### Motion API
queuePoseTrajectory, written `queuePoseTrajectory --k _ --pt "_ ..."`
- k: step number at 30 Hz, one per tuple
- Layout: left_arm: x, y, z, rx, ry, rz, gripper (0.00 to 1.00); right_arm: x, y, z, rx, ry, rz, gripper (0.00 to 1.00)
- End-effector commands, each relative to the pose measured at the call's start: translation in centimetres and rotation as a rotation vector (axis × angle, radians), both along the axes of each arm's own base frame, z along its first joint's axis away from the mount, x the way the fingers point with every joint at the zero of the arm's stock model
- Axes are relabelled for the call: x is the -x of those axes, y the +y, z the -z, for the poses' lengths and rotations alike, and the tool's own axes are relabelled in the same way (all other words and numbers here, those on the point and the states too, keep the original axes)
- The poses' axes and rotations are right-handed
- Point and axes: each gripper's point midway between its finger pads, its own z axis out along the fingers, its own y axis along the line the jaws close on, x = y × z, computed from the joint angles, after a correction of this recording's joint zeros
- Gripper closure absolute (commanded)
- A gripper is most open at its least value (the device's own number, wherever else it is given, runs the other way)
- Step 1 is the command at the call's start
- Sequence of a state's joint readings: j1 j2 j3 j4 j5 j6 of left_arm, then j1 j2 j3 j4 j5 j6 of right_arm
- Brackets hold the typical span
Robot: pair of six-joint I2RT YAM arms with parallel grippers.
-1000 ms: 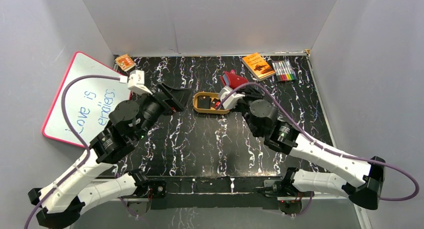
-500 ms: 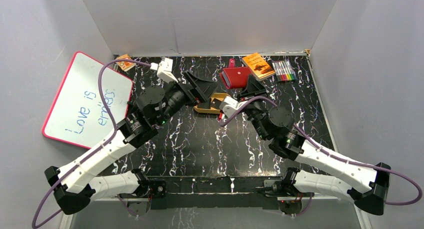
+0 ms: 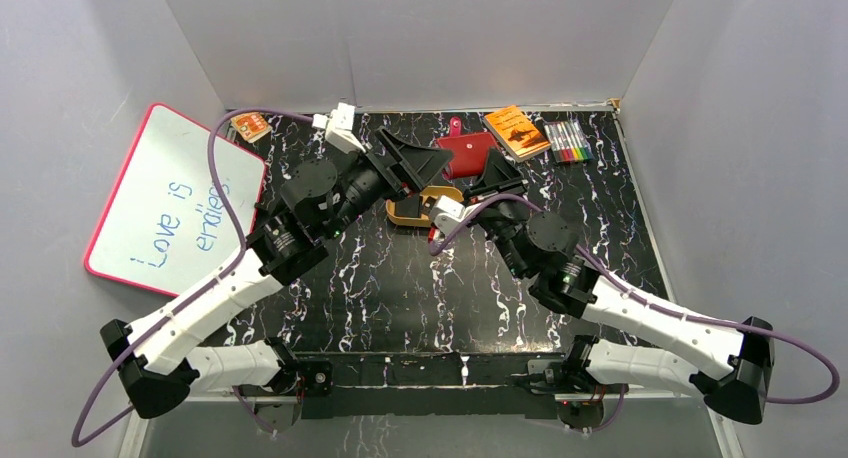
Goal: Put the credit cards into the card holder
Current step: Pick up the card holder from the center of the board.
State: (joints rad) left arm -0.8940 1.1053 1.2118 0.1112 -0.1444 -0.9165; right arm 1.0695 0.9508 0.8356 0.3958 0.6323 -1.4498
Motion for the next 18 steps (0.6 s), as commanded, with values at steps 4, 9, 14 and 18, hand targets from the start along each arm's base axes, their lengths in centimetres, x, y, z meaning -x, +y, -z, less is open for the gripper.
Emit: queuePoseTrajectory --k 4,9,14,18 --pt "0.0 -0.7 -0.7 -0.001 0.04 0.025 0.08 0.5 -0.3 -4.6 -0.114 -0.097 0.007 1.0" --pt "-0.2 -1.1 0.5 -0.01 0.086 0.026 0.09 0.7 -0.2 -4.7 -0.119 -0.109 0.009 1.0" --pt "-0.1 -1.3 1.0 0.017 0.106 0.036 0.17 0.9 -0.2 -4.6 -0.125 -0.114 0.007 1.0" --pt "0.0 -1.9 1.4 0.029 0.118 0.061 0.31 0.9 -0.1 -4.7 -0.127 -0.118 0.005 1.0"
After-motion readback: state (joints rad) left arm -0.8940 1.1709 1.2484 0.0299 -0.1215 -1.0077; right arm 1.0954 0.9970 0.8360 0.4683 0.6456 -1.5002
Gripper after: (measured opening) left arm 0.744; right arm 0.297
